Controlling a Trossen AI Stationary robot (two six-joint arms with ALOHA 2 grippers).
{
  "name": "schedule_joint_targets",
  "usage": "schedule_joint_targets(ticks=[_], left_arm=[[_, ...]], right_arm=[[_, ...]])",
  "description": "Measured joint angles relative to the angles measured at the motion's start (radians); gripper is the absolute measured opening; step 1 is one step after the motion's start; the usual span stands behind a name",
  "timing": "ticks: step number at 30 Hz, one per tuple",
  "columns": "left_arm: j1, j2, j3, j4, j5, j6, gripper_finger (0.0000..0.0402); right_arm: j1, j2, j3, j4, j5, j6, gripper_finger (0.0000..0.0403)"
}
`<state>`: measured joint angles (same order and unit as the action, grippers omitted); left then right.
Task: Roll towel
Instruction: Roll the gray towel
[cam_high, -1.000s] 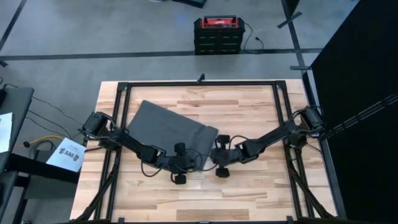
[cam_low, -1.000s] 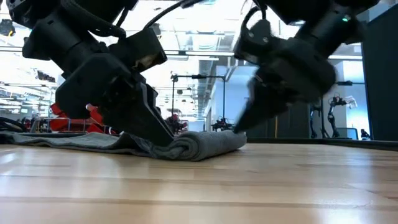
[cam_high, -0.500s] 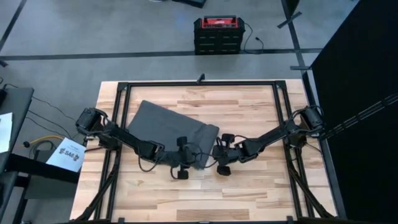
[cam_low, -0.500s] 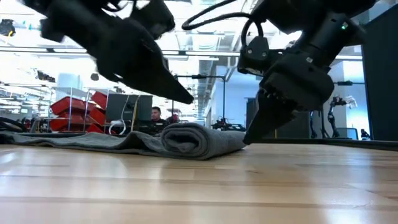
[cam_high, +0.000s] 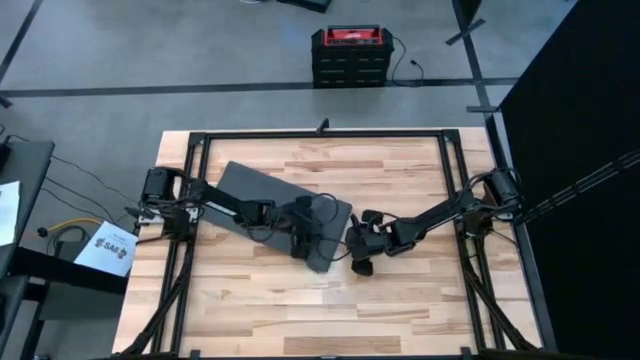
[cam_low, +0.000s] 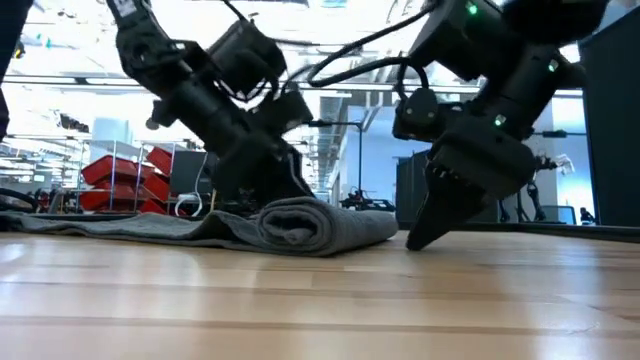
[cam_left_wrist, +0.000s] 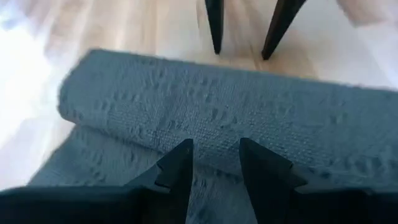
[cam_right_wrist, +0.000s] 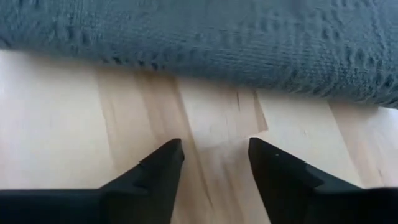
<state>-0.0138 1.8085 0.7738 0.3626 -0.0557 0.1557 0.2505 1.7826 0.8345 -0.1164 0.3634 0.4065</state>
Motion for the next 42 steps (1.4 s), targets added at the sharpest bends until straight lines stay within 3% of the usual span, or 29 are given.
schedule_joint_targets(ticks=[4, 10, 20, 33, 42], left_arm=[[0.018, 0.067, 0.002, 0.037, 0.046, 0.001, 0.0118], [0.014, 0.135, 0.005, 0.099, 0.054, -0.021, 0.0118], [0.01, 0.14, 0.002, 0.141, 0.077, -0.053, 0.0118], [0.009, 0.141, 0.0, 0.145, 0.081, -0.102, 0.0118], [0.009, 0.141, 0.0, 0.146, 0.081, -0.109, 0.0118]], right_arm=[[-0.023, -0.001, -0.077, 0.149, -0.02, 0.008, 0.021], [-0.012, 0.002, -0.14, 0.287, -0.012, 0.005, 0.0217], [-0.024, 0.005, -0.155, 0.384, 0.013, -0.036, 0.0217], [-0.038, -0.064, -0.083, 0.325, 0.029, -0.086, 0.0216], [-0.005, -0.092, -0.081, 0.101, 0.032, 0.028, 0.0216]])
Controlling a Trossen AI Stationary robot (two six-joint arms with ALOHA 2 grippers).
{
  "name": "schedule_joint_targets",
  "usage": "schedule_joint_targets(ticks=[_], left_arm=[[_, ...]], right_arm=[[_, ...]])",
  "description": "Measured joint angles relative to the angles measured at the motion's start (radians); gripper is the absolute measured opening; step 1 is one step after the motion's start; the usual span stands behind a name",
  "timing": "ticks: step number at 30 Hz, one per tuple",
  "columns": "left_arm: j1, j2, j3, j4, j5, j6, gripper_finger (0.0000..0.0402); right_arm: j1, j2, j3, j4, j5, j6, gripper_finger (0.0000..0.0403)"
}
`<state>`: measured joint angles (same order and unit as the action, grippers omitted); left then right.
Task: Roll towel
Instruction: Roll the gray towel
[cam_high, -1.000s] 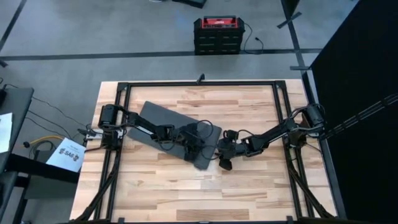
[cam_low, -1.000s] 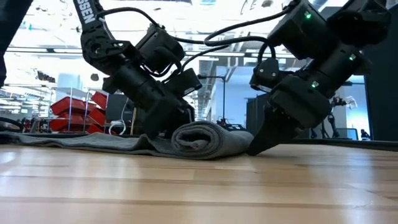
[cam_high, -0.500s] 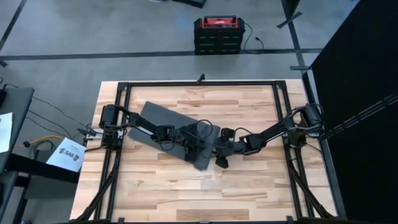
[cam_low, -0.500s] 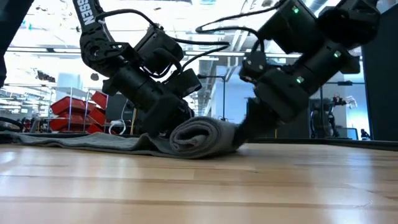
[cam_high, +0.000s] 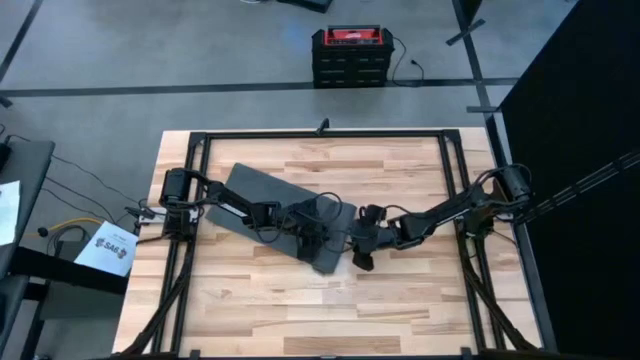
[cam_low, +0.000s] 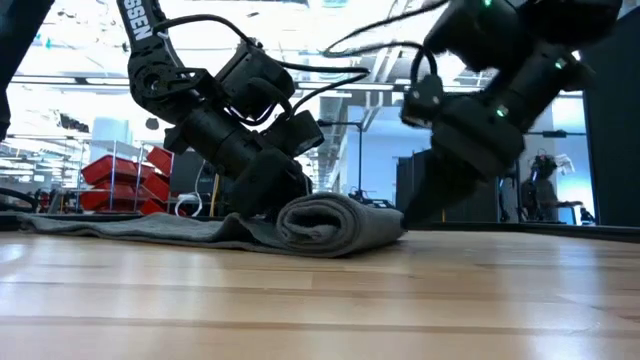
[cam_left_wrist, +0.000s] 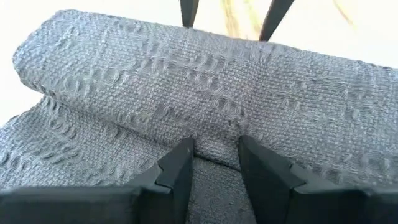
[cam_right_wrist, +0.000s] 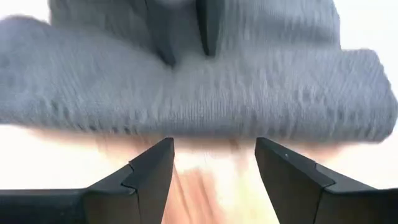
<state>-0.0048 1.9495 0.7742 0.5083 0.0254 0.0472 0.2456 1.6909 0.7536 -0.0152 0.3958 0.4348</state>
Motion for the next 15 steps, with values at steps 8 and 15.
schedule_joint_targets(ticks=[8, 15], left_arm=[[0.0, 0.001, -0.001, 0.002, 0.0, -0.005, 0.0118], [0.0, 0.001, -0.001, 0.005, 0.0, -0.016, 0.0118]], right_arm=[[0.04, 0.109, -0.002, 0.085, 0.02, 0.067, 0.0216], [0.007, 0.152, -0.001, 0.199, 0.021, 0.044, 0.0216]])
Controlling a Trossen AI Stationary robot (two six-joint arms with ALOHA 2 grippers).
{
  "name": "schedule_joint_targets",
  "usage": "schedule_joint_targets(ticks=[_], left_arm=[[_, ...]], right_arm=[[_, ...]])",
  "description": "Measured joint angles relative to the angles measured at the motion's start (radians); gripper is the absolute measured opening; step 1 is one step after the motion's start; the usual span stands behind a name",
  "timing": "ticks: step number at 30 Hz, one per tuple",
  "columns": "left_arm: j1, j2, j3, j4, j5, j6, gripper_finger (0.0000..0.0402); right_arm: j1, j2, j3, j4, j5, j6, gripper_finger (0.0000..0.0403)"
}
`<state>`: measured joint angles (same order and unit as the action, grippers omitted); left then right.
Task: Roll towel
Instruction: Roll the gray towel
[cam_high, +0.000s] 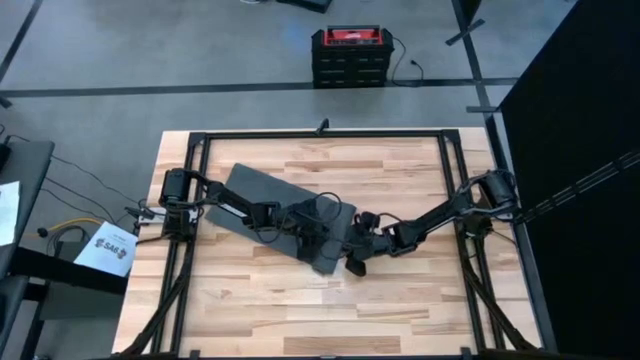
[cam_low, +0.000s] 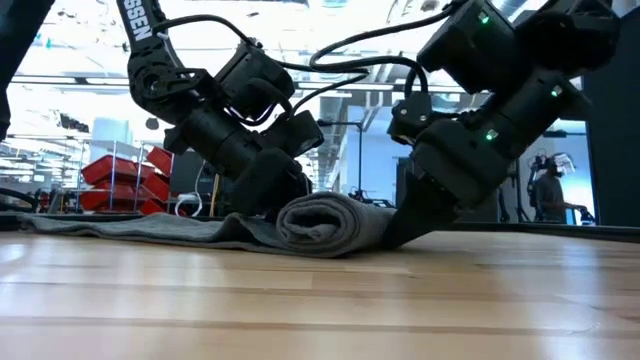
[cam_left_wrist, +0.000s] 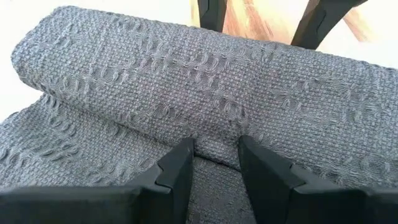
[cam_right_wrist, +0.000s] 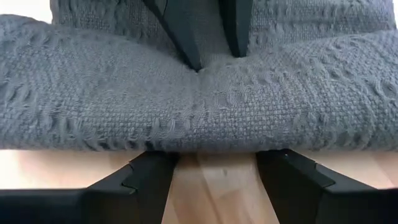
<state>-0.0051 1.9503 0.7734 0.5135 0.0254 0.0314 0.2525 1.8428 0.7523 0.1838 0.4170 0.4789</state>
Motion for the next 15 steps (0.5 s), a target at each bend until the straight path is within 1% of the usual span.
schedule_joint_targets(ticks=[7, 15], left_arm=[[0.0, 0.001, 0.0, 0.036, 0.0, -0.015, 0.0118], [-0.001, -0.051, 0.0, 0.021, 0.0, -0.043, 0.0118]], right_arm=[[-0.018, -0.034, -0.006, 0.039, 0.025, -0.082, 0.0216], [-0.026, -0.042, -0.005, 0.051, 0.032, -0.089, 0.0216]])
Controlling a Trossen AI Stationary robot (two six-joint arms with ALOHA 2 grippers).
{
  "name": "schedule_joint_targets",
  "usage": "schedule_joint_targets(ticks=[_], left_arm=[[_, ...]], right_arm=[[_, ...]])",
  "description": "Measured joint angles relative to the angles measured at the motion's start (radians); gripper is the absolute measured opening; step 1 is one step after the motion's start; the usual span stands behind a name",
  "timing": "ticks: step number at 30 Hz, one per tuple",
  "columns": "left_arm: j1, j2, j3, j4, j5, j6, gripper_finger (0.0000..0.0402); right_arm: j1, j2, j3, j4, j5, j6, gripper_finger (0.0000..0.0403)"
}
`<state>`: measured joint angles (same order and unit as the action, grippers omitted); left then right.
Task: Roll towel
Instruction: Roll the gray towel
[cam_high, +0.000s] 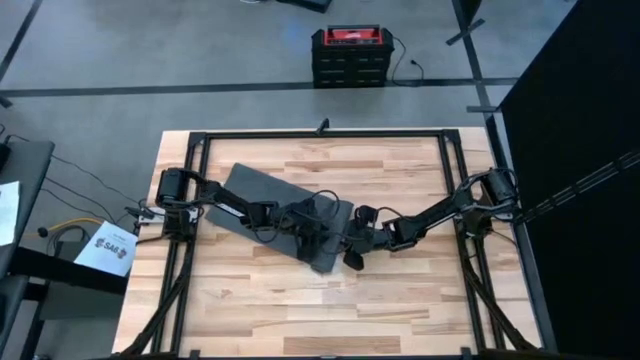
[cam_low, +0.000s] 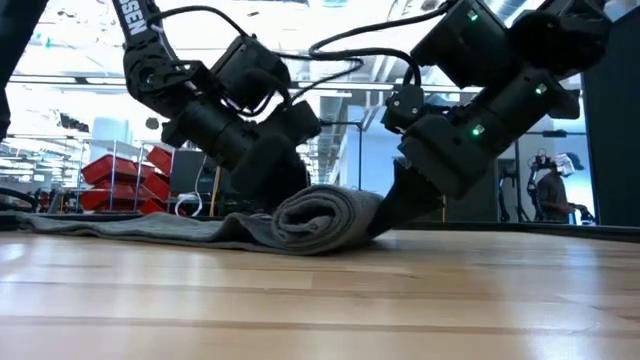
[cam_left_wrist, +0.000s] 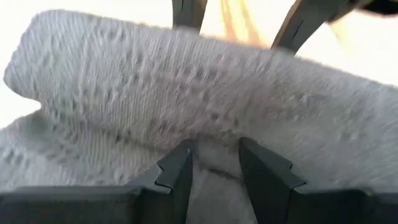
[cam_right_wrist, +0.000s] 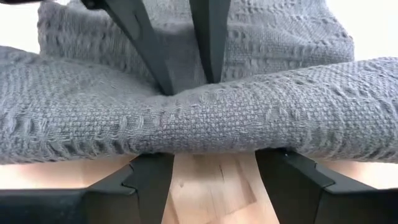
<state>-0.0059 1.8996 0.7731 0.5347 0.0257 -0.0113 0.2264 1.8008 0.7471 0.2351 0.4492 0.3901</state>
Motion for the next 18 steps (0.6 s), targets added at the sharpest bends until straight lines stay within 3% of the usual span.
schedule_joint_targets(ticks=[10, 18], left_arm=[[0.0, -0.08, 0.002, -0.021, -0.026, -0.002, 0.0118], [-0.005, -0.284, 0.003, -0.252, -0.125, -0.004, 0.0118]], right_arm=[[0.001, -0.001, 0.0, -0.018, 0.001, 0.0, 0.0216], [-0.004, -0.001, 0.001, 0.0, 0.0, -0.023, 0.0216]])
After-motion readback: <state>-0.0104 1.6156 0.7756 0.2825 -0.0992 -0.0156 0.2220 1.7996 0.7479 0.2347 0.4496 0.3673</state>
